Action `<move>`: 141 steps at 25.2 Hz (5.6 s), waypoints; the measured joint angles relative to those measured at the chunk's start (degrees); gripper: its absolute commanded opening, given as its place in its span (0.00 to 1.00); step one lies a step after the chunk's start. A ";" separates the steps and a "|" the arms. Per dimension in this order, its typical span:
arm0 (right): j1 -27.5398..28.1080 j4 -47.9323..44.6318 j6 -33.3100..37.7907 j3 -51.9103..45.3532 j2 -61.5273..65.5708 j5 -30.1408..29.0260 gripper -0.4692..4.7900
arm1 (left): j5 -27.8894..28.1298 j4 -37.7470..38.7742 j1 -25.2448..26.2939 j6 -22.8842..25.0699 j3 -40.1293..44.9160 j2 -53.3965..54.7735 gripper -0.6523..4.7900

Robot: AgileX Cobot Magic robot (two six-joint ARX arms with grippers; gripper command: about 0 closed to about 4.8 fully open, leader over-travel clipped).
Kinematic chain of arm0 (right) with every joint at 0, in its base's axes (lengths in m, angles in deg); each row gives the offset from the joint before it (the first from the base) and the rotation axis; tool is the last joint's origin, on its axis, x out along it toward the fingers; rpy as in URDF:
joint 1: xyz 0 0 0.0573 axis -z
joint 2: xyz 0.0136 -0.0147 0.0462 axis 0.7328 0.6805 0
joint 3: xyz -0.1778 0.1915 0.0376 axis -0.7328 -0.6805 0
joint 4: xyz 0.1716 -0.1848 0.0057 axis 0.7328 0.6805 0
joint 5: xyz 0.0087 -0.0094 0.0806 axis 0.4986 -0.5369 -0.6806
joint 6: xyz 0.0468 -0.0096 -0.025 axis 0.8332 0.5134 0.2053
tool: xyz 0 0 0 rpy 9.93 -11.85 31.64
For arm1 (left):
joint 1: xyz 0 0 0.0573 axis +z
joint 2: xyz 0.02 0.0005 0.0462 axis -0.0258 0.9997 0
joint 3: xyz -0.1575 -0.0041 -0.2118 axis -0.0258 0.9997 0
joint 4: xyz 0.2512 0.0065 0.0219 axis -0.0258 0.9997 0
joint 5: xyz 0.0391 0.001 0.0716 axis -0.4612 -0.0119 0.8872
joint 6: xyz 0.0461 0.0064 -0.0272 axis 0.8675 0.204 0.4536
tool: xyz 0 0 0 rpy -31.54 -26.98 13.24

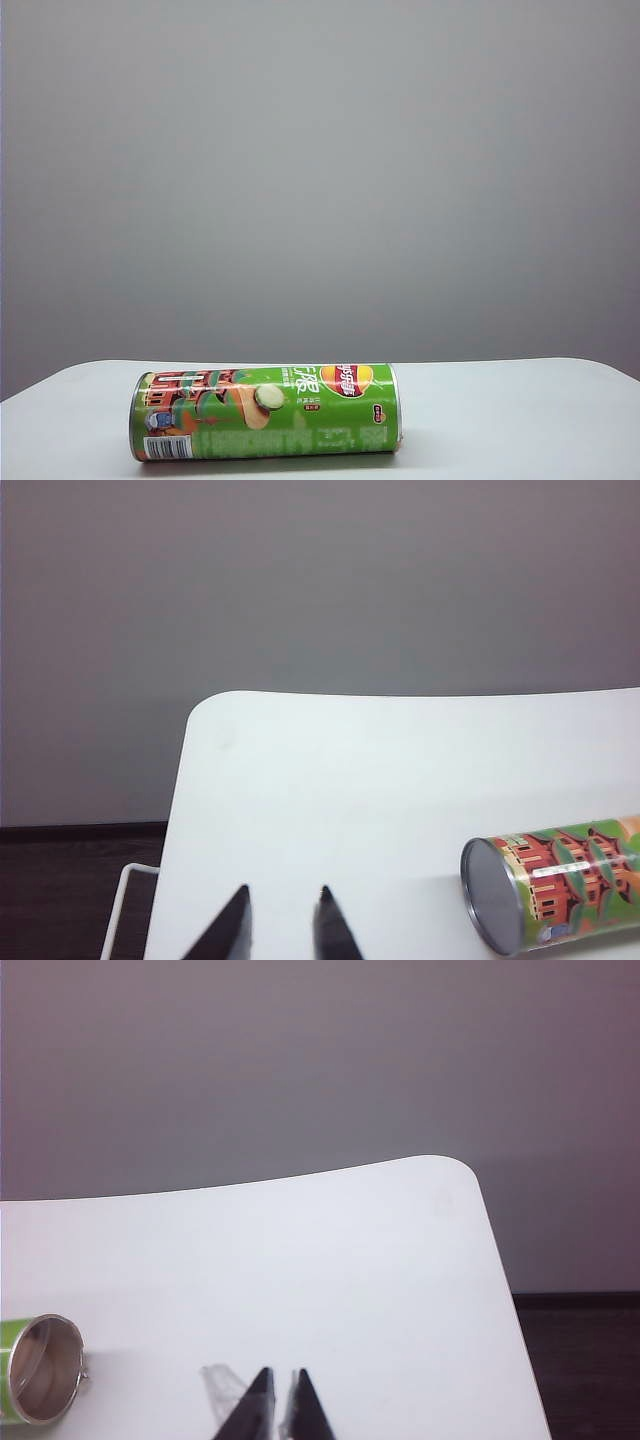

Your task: Pick up the green tub of chips from the desk, pull out the transparent container with the chips inside partially, and then place the chips back on the desk.

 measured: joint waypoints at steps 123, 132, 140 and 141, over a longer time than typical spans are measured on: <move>18.99 -9.14 -29.46 39.43 93.22 -65.48 0.08 | -1.27 14.40 -26.73 49.53 -68.00 115.51 0.45; 18.99 -9.62 -26.95 39.45 93.22 -65.53 0.08 | -1.14 25.57 -26.77 53.99 -71.58 114.71 0.54; 14.67 -20.48 -6.71 39.63 93.07 -70.14 0.08 | -2.43 29.16 -26.80 50.84 -75.34 106.14 0.57; 13.55 -22.36 -4.61 39.63 92.94 -71.01 0.08 | -2.64 30.47 -26.77 49.99 -75.32 104.96 0.57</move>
